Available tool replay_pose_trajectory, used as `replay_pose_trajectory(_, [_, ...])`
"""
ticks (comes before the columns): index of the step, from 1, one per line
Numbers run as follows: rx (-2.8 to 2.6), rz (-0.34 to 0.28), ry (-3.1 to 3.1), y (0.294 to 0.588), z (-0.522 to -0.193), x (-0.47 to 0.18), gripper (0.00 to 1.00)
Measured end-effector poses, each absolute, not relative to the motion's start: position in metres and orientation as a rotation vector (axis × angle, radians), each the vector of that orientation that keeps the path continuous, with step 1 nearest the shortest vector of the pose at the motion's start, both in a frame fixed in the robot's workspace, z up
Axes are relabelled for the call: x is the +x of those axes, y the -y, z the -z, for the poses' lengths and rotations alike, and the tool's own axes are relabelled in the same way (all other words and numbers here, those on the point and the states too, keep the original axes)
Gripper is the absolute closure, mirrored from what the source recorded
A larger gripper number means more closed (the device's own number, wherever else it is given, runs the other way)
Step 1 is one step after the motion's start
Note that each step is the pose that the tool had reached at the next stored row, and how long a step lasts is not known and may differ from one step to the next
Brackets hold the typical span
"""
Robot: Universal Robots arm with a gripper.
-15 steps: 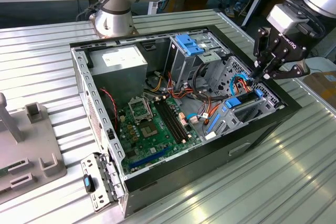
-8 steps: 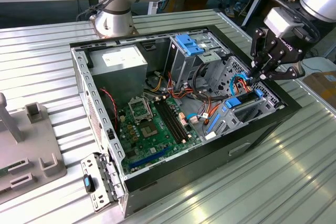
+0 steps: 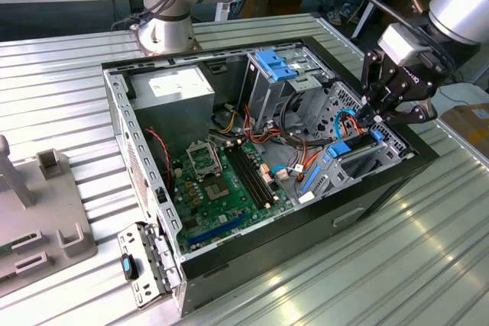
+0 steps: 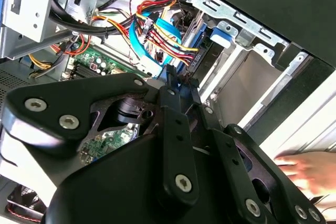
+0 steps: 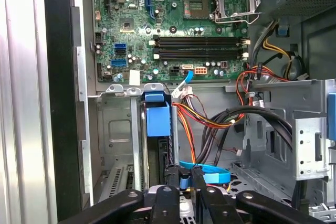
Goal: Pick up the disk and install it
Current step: 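Insert the second disk wire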
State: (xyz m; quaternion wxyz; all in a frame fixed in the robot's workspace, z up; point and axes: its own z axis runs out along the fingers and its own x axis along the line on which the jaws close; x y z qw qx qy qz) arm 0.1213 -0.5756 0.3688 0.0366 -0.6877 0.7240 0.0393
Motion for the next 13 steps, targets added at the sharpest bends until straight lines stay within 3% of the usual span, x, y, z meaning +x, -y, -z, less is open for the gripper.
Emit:
replay_pose_trajectory(1, [-2.111, -0.121, -2.223, 0.5756, -0.3687, 0.1213, 0.76])
replay_pose_trajectory(2, [-2.111, -0.121, -2.223, 0.5756, -0.3687, 0.1213, 0.84])
replay_pose_trajectory(13, [-2.131, -0.108, -2.192, 0.5778, -0.3664, 0.1175, 0.84])
